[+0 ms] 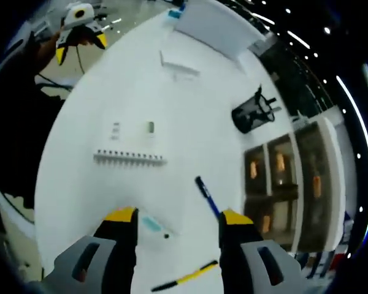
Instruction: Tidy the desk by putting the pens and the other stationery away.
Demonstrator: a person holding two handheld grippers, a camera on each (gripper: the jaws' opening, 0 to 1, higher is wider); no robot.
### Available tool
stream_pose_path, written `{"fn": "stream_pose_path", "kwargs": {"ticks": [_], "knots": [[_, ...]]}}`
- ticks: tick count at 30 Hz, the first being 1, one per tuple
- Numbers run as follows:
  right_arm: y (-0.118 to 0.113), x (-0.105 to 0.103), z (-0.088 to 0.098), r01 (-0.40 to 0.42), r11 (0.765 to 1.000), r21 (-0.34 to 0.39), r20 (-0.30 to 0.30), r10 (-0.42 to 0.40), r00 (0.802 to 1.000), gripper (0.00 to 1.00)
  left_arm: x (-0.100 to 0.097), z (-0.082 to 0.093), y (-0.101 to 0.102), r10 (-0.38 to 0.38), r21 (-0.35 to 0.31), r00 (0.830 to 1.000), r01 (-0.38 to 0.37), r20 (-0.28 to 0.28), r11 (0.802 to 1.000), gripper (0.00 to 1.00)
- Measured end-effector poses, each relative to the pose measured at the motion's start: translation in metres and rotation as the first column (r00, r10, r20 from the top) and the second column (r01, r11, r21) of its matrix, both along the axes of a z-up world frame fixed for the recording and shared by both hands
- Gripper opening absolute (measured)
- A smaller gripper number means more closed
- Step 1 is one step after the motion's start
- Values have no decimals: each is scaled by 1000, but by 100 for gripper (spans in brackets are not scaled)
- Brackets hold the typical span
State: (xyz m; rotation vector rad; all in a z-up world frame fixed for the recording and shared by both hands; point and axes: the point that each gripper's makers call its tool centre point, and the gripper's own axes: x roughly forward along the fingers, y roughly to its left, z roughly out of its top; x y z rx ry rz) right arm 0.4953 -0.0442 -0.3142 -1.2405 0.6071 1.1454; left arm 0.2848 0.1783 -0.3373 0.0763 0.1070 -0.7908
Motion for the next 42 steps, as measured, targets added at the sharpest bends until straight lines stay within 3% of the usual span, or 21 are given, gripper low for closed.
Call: {"fn": "stream_pose_path", "kwargs": {"ticks": [11, 20, 32, 42], "knots": [[11, 30, -13, -79, 990, -117, 1, 79, 997, 46, -1, -2, 2, -6, 7, 1000, 6, -10, 1000, 62], [10, 47, -29, -103, 982, -160, -5, 103, 995, 39, 0, -2, 5, -1, 8, 1000, 1, -16, 1000, 62], [21, 58, -44, -156, 971, -182, -64, 147, 987, 33, 2, -5, 5, -2, 18, 1000, 3, -31, 1000, 62], [28, 49, -65, -224, 953, -202, -197, 184, 963, 30, 1, -7, 6, -8, 24, 999, 9, -39, 1000, 62]]}}
